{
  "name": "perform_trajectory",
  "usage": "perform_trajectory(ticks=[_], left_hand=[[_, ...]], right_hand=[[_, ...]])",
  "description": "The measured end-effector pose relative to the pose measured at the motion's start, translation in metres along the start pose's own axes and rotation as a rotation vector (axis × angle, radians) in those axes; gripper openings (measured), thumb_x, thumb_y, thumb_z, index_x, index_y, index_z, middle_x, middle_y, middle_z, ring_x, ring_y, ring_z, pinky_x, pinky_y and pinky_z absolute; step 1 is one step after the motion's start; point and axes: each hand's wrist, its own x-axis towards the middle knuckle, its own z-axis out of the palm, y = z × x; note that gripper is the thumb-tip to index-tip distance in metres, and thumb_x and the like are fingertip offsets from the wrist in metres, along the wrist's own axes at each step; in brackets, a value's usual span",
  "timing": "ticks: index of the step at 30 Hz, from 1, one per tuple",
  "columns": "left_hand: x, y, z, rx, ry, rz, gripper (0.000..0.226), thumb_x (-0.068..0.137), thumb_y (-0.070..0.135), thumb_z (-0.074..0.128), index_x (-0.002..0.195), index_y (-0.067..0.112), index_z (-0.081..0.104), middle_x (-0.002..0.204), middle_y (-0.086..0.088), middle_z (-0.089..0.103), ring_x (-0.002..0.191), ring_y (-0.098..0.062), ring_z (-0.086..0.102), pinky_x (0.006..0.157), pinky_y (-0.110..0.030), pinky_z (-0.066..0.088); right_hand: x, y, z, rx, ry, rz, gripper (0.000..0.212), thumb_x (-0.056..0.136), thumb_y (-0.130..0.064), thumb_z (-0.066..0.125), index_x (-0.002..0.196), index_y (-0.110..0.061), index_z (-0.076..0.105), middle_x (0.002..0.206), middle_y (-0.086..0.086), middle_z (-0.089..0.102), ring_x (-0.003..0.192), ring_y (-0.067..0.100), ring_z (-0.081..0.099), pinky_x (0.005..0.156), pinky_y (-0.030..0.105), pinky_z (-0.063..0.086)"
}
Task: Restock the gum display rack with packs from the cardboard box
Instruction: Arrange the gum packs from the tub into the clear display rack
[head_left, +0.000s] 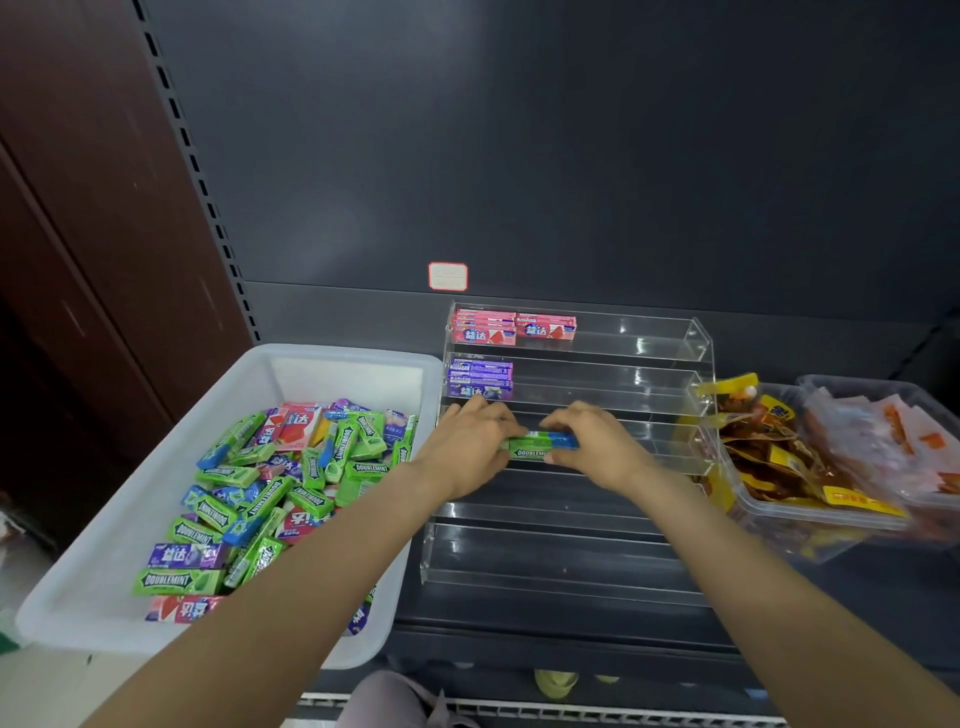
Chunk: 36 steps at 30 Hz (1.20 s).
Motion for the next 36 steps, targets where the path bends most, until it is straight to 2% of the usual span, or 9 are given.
perform_trajectory(ticks=[8,13,16,21,25,29,33,36], left_hand=[[-0.002,0.002,-0.001,-0.06,0.0,-0.016,0.044,0.094,0.021,0.051,0.137,0.022,0.045,0.133,0.002,0.049,0.118,-0.017,0.038,0.099,-0.033,0.032],[-0.01,-0.001,-0.007,-0.097,0.043,-0.047,0.043,0.094,0.022,0.05,0.136,0.022,0.045,0.135,0.002,0.048,0.121,-0.017,0.038,0.1,-0.031,0.031],[-0.028,-0.013,-0.017,-0.206,0.148,-0.133,0.039,0.094,0.024,0.05,0.132,0.022,0.049,0.13,0.001,0.052,0.119,-0.018,0.043,0.099,-0.033,0.036],[-0.078,-0.062,-0.031,-0.334,0.329,-0.329,0.029,0.092,0.022,0.053,0.12,0.02,0.058,0.108,0.003,0.062,0.095,-0.014,0.056,0.086,-0.032,0.046],[-0.115,-0.104,-0.035,-0.335,0.38,-0.501,0.027,0.09,0.018,0.055,0.117,0.016,0.061,0.108,-0.003,0.064,0.098,-0.023,0.059,0.084,-0.033,0.046],[-0.136,-0.14,-0.029,-0.259,0.281,-0.627,0.035,0.092,0.019,0.053,0.126,0.013,0.054,0.124,-0.008,0.056,0.115,-0.027,0.051,0.094,-0.034,0.042],[-0.146,-0.164,-0.018,-0.201,0.104,-0.643,0.05,0.092,0.029,0.053,0.14,0.019,0.041,0.142,-0.005,0.042,0.128,-0.024,0.041,0.104,-0.035,0.037],[-0.147,-0.174,-0.01,-0.152,0.016,-0.634,0.055,0.093,0.035,0.051,0.143,0.021,0.034,0.151,-0.001,0.031,0.137,-0.022,0.031,0.11,-0.033,0.03]], right_hand=[[-0.001,-0.003,-0.002,0.01,0.011,0.003,0.044,0.086,-0.025,0.066,0.128,-0.016,0.054,0.118,0.003,0.052,0.109,0.015,0.049,0.092,0.028,0.043],[-0.004,-0.013,-0.005,0.031,0.041,-0.018,0.044,0.088,-0.025,0.063,0.13,-0.016,0.052,0.121,0.003,0.051,0.117,0.016,0.046,0.099,0.03,0.04],[-0.004,-0.034,-0.006,0.118,0.132,-0.084,0.037,0.09,-0.022,0.061,0.125,-0.016,0.057,0.117,0.001,0.055,0.113,0.016,0.051,0.099,0.031,0.042],[0.007,-0.093,0.004,0.262,0.206,-0.19,0.032,0.091,-0.013,0.058,0.122,-0.015,0.06,0.114,0.0,0.061,0.105,0.012,0.057,0.097,0.028,0.045],[0.028,-0.14,0.023,0.272,0.168,-0.262,0.03,0.092,-0.014,0.054,0.122,-0.014,0.059,0.112,0.003,0.06,0.104,0.013,0.055,0.09,0.022,0.041],[0.055,-0.171,0.048,0.182,0.029,-0.233,0.037,0.094,-0.021,0.052,0.13,-0.013,0.051,0.122,0.009,0.056,0.114,0.022,0.052,0.095,0.031,0.041],[0.079,-0.183,0.072,0.059,-0.15,-0.147,0.051,0.095,-0.026,0.051,0.141,-0.012,0.035,0.131,0.015,0.048,0.123,0.029,0.044,0.102,0.039,0.038],[0.093,-0.186,0.085,-0.003,-0.21,-0.117,0.058,0.094,-0.031,0.052,0.145,-0.013,0.029,0.139,0.014,0.043,0.128,0.028,0.039,0.105,0.041,0.036]])
